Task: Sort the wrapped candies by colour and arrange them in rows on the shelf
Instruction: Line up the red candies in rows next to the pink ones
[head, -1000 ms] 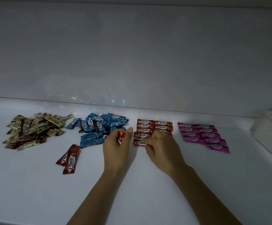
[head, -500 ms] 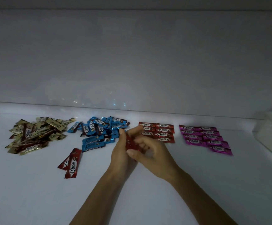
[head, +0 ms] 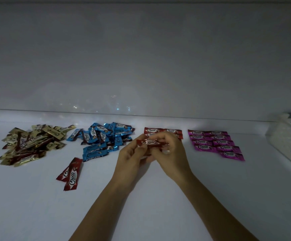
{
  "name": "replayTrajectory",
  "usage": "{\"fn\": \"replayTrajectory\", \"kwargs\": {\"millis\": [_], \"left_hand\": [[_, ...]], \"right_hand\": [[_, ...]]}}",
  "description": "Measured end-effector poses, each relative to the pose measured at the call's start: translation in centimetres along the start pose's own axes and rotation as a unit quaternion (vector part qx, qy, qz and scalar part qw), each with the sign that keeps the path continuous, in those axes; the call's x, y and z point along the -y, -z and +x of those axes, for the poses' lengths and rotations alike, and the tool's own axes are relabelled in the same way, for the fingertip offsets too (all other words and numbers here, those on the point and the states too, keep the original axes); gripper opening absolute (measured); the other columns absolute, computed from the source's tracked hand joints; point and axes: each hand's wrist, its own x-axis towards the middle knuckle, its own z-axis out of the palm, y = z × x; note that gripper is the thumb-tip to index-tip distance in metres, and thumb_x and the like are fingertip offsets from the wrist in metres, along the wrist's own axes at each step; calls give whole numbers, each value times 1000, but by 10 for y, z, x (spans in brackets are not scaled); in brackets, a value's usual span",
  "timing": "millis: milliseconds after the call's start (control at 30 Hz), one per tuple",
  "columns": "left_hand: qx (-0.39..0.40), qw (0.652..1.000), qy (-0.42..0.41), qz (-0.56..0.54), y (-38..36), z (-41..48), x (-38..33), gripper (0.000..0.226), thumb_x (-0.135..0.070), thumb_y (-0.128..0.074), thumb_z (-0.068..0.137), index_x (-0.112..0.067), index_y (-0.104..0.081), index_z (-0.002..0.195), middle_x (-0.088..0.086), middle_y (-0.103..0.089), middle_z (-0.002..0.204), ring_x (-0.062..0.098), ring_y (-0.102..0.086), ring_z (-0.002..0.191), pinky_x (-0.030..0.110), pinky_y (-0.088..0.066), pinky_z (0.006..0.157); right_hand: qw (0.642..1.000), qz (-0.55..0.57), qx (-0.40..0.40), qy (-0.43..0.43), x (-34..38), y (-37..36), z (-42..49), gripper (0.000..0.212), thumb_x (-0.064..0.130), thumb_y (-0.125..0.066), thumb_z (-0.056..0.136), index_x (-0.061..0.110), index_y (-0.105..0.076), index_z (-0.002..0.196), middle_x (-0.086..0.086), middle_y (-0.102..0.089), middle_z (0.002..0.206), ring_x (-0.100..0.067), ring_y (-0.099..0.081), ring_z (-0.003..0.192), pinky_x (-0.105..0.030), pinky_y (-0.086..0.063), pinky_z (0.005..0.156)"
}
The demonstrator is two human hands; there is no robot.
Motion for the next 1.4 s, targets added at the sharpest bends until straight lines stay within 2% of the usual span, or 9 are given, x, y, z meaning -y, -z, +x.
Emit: {"fn": "replayTrajectory", "kwargs": {"millis": [133,267,367,500,633,767,867,1033,1400], "left_hand": [[-18,997,16,-75,4,2,-1,35,2,-38,97,-16,-67,105,16,-72,101,21,-71,90,31,-58,81],[-11,996,7,-86,6,3,2,31,1,-39,98,-12,-64,112,15,-72,104,23,-70,95,29,-58,82],[-19,996,-69,60,7,3,7,27,-1,-51,94,-16,-69,107,2,-73,102,17,-68,98,27,-56,83],[-35,911,-251,326,8,-1,18,33,-2,-64,87,-30,-70,105,-24,-69,101,-4,-61,98,10,-49,78],[-115,814,-392,413,13,0,25,20,-18,-64,86,-17,-73,104,-14,-65,100,-2,-60,94,17,-52,79],[-144,916,-280,249,5,-2,15,16,-12,-69,84,-22,-71,97,-8,-71,90,5,-66,85,16,-53,67],[-138,909,-256,297,8,-1,16,12,-17,-68,85,-24,-70,94,-12,-69,87,4,-66,81,20,-55,67],[-160,858,-224,433,8,-1,23,10,-24,-64,89,-23,-68,97,-15,-64,92,5,-60,86,31,-54,68],[-30,749,-192,634,17,10,40,25,-21,-58,88,-21,-72,108,-1,-69,112,21,-59,100,37,-51,79]], "right_hand": [[982,150,-16,-115,0,4,6,29,-4,-56,86,16,-61,107,0,-68,99,-6,-67,85,-16,-53,67],[973,175,-4,-152,2,7,8,16,3,-57,90,13,-69,84,-17,-71,87,-21,-71,77,-25,-57,67],[962,205,-17,-179,0,8,9,9,7,-59,90,4,-67,91,-20,-70,91,-27,-70,85,-32,-58,71],[922,306,-2,-238,1,9,8,13,18,-60,91,7,-65,97,-13,-71,96,-22,-70,88,-30,-54,72],[909,318,12,-269,4,7,5,27,30,-63,88,6,-66,100,-13,-73,94,-24,-71,88,-30,-55,77],[906,363,77,-201,8,7,3,18,20,-60,88,3,-65,92,-13,-69,89,-24,-68,90,-32,-54,77],[916,348,52,-192,6,6,5,14,9,-55,92,1,-65,88,-14,-67,86,-23,-66,85,-27,-54,70],[985,21,-151,-82,-9,42,24,11,10,-58,92,13,-57,102,0,-63,77,-5,-58,68,-9,-44,59],[948,-314,56,17,-43,37,17,14,17,-60,90,15,-74,93,3,-69,93,-3,-53,80,-6,-38,74]]}}
